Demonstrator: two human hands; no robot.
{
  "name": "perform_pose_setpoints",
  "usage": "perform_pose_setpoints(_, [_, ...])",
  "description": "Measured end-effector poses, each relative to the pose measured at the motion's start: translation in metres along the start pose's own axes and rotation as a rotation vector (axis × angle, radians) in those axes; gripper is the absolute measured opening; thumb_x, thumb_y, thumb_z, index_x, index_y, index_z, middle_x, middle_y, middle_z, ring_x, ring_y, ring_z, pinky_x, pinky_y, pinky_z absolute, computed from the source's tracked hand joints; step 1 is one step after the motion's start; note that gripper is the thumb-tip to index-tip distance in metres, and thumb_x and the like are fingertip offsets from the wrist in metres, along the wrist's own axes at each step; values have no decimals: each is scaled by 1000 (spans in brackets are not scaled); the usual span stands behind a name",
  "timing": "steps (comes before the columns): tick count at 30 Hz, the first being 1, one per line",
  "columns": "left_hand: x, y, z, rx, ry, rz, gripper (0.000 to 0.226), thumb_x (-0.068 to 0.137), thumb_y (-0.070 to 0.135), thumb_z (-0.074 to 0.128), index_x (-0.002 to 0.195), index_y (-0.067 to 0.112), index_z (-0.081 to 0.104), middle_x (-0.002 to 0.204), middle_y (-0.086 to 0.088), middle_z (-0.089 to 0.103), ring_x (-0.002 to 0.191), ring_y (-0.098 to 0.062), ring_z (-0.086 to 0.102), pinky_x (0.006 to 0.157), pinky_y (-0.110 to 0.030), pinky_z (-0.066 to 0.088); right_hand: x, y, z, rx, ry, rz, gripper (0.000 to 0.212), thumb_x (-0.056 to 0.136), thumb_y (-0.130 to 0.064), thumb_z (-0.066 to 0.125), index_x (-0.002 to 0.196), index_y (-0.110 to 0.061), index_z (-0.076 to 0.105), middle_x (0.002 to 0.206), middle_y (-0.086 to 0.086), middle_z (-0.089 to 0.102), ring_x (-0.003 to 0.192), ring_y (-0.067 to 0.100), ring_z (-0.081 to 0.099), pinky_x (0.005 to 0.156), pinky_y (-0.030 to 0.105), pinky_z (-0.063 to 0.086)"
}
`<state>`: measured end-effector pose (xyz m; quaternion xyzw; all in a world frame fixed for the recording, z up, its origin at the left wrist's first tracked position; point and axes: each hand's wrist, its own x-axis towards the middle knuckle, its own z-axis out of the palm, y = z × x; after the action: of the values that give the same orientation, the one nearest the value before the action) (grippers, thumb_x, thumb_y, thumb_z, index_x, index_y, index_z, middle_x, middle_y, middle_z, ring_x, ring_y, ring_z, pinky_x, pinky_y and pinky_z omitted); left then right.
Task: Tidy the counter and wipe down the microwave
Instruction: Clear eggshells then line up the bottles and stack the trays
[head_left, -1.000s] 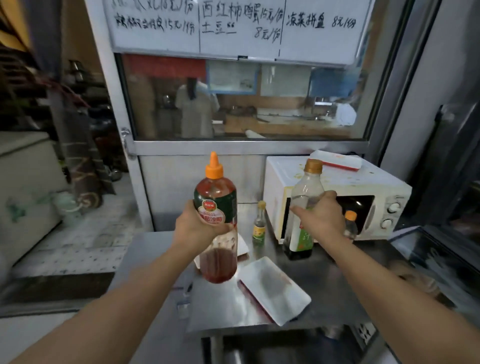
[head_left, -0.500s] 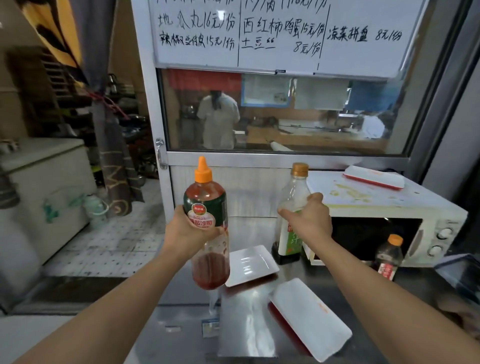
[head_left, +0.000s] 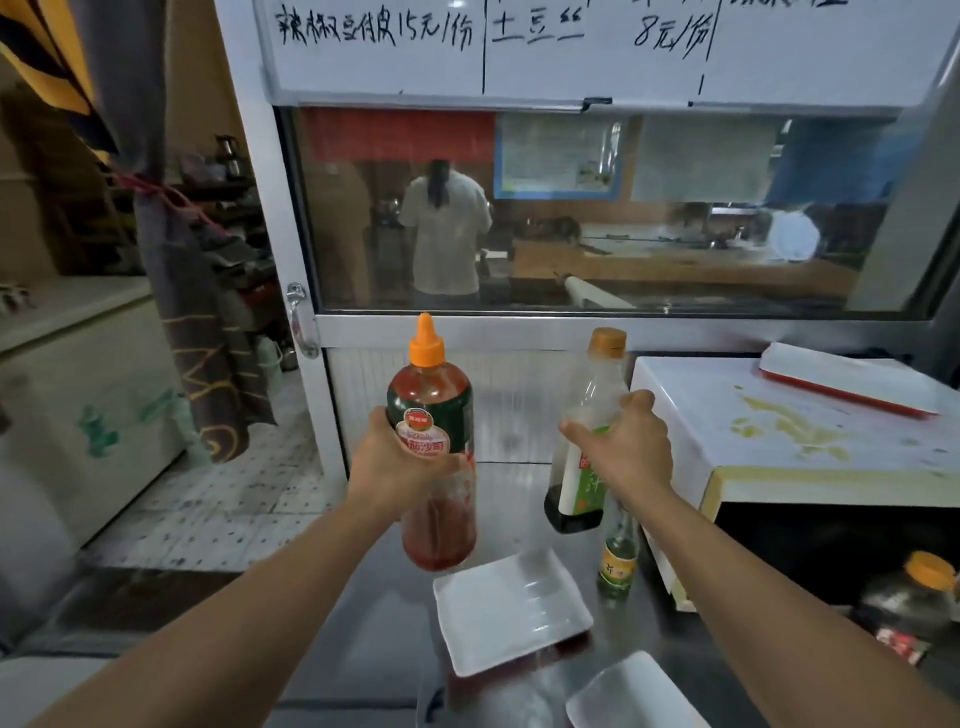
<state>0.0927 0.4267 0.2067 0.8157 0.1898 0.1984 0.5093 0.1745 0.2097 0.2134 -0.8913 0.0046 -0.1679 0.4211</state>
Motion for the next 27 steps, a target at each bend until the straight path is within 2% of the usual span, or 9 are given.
perform_pose_setpoints(7, [54, -10, 33, -23, -90, -11, 81, 48, 32, 91, 114, 23, 45, 106, 2, 63, 97, -21, 62, 84, -41, 56, 30, 14, 23, 5, 17, 27, 69, 67, -47, 77, 112, -10, 40, 105, 7, 61, 93, 29, 61, 74, 41, 52])
perform_pose_setpoints(11, [90, -18, 55, -30, -165, 9, 73, 48, 28, 91, 106, 23, 47, 100, 5, 61, 90, -16, 61, 78, -31, 54, 41, 20, 33, 0, 56, 75, 69, 67, -48, 77, 112, -12, 39, 95, -2, 53, 87, 23, 58, 70, 34, 49])
perform_pose_setpoints(14, [123, -27, 76, -57, -279, 26, 80, 48, 26, 92, 116, 18, 52, 109, 1, 65, 99, -19, 63, 87, -39, 54, 49, 21, 43, 13, 111, 121, 64, 65, -48, 78, 102, -19, 35, 92, -4, 52, 81, 18, 54, 68, 32, 47])
perform_pose_setpoints(17, [155, -36, 98, -58, -357, 55, 82, 48, 28, 91, 119, 18, 51, 112, -1, 65, 101, -20, 63, 88, -41, 54, 55, 21, 57, -11, 167, 165, 65, 65, -48, 79, 99, -20, 32, 90, -4, 53, 80, 17, 54, 68, 33, 49])
perform_pose_setpoints(22, [197, -45, 140, -68, -465, 103, 84, 43, 33, 93, 114, 21, 48, 107, 2, 64, 96, -20, 62, 81, -35, 54, 65, 24, 82, -71, 257, 250, 71, 67, -45, 79, 116, -12, 39, 100, 5, 61, 90, 23, 59, 75, 34, 50])
perform_pose_setpoints(27, [222, -52, 186, -94, -587, 126, 85, 41, 34, 93, 112, 19, 48, 114, -4, 62, 105, -26, 60, 91, -45, 52, 75, 36, 92, -100, 349, 311, 70, 69, -43, 78, 119, -13, 39, 102, 1, 59, 95, 22, 60, 73, 31, 48])
